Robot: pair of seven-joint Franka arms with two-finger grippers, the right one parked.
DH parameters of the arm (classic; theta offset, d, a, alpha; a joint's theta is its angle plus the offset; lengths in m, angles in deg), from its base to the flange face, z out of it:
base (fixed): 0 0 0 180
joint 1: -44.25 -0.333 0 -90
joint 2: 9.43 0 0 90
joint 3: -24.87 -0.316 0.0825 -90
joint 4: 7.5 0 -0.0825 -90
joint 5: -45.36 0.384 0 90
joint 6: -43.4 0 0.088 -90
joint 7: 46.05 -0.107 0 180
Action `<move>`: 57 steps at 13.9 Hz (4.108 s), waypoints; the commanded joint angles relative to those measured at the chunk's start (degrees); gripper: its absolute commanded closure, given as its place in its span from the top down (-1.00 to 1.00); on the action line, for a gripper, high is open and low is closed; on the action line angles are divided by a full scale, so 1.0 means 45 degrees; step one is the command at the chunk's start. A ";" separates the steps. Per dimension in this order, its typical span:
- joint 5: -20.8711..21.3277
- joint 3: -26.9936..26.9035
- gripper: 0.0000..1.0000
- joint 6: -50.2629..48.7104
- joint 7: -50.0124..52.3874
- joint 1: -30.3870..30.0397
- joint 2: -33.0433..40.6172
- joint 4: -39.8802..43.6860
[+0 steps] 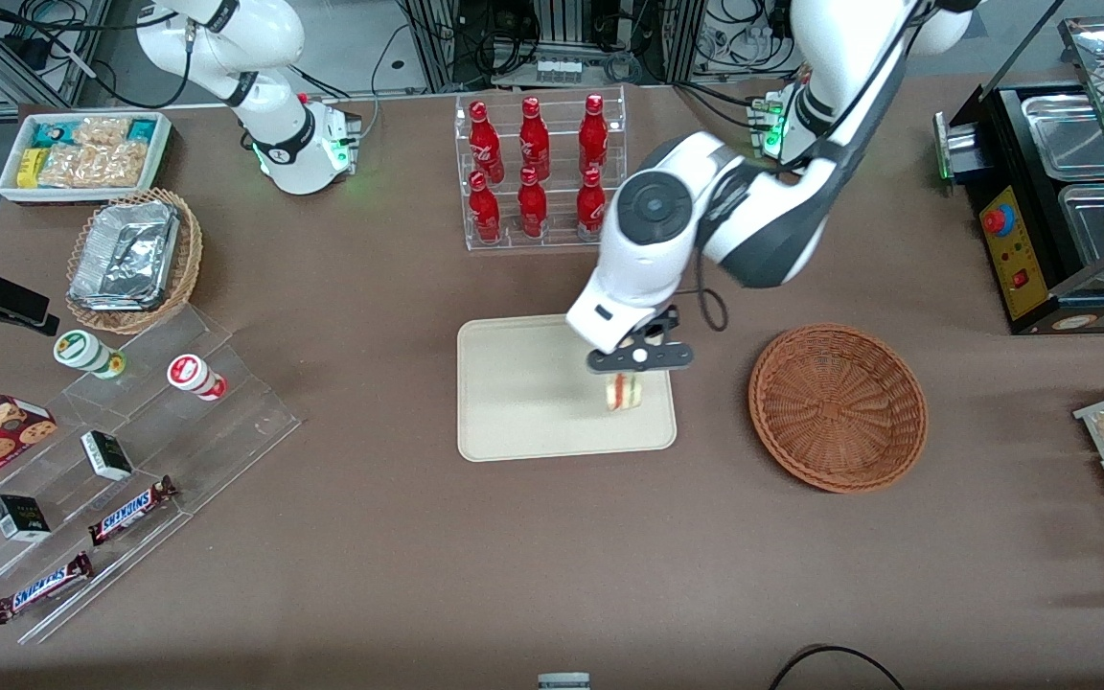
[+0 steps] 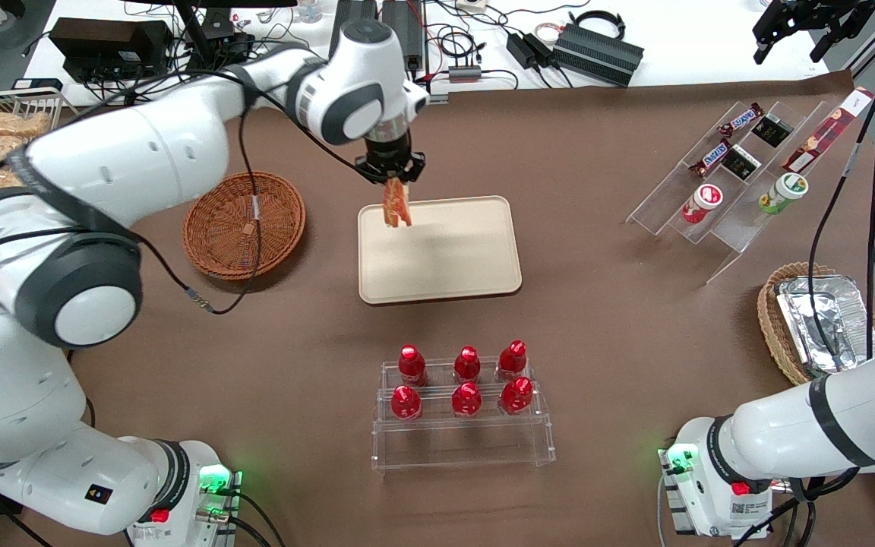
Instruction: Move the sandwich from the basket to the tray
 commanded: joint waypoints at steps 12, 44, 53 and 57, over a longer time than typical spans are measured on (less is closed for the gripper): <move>0.2469 -0.0112 -1.00 0.3063 0.2479 0.1407 -0.3742 0.0693; -0.1333 -0.1882 1.00 -0.4945 -0.7411 -0.4981 0.6369 -0.0983; -0.2098 -0.3742 1.00 -0.5082 -0.9784 -0.4961 0.6726 -0.1182; -0.2139 -0.3590 1.00 -0.5062 -1.0462 -0.5794 0.6628 -0.0929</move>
